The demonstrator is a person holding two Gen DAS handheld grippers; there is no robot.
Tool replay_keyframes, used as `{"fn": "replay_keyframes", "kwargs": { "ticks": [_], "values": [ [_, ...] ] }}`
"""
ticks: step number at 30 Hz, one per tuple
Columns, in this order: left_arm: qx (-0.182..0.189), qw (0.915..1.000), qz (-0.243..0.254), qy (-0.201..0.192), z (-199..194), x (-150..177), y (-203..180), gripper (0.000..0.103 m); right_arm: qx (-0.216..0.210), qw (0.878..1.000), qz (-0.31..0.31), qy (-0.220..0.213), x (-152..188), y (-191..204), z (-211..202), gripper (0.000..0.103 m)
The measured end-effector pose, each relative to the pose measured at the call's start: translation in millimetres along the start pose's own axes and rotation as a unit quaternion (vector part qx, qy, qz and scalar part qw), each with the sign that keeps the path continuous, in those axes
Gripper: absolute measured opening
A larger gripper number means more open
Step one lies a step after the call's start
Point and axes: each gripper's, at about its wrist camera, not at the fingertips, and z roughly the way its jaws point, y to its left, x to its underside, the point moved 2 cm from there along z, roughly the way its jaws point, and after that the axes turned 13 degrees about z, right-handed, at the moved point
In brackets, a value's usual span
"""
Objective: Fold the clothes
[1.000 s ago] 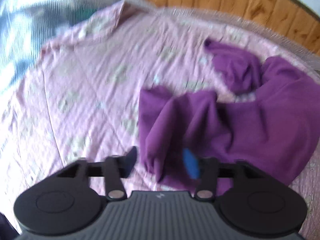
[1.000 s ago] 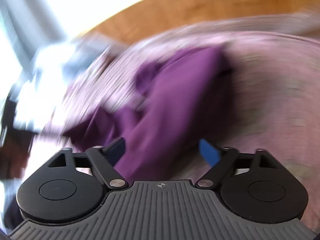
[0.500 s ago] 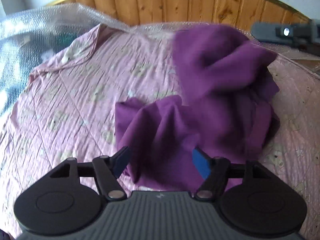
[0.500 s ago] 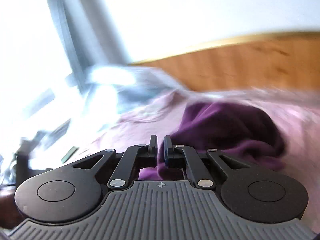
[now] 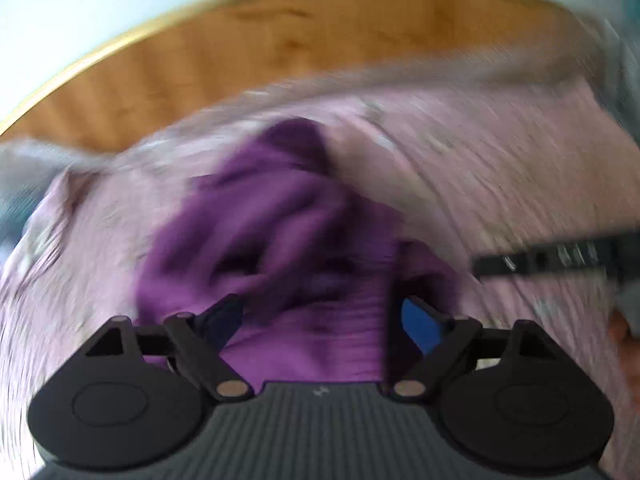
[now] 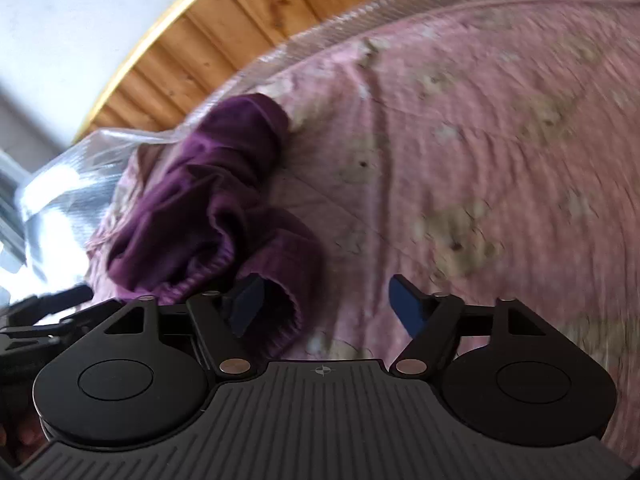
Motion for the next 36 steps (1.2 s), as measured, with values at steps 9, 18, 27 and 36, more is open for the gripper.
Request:
{"fn": "replay_keyframes", "kwargs": {
  "ticks": [9,18,27,36],
  "values": [
    [-0.067,0.9814,-0.172,0.051,-36.6,77.4,99.3,0.007,0.008,0.999,0.034,-0.017,-14.7,-29.5,-19.9,0.076],
    [-0.105,0.9195,-0.371,0.076,-90.2,175.7,197.0,0.006,-0.035,0.998,-0.053,0.015,-28.8,31.9,27.6,0.086],
    [-0.123,0.9121,-0.390,0.030,-99.4,165.3,195.8,0.084,-0.024,0.980,-0.198,0.002,-85.5,122.2,115.5,0.090],
    [0.018,0.9278,-0.372,0.025,37.6,115.8,243.4,0.089,-0.051,0.965,-0.254,0.048,-97.4,138.7,168.0,0.003]
  ]
}}
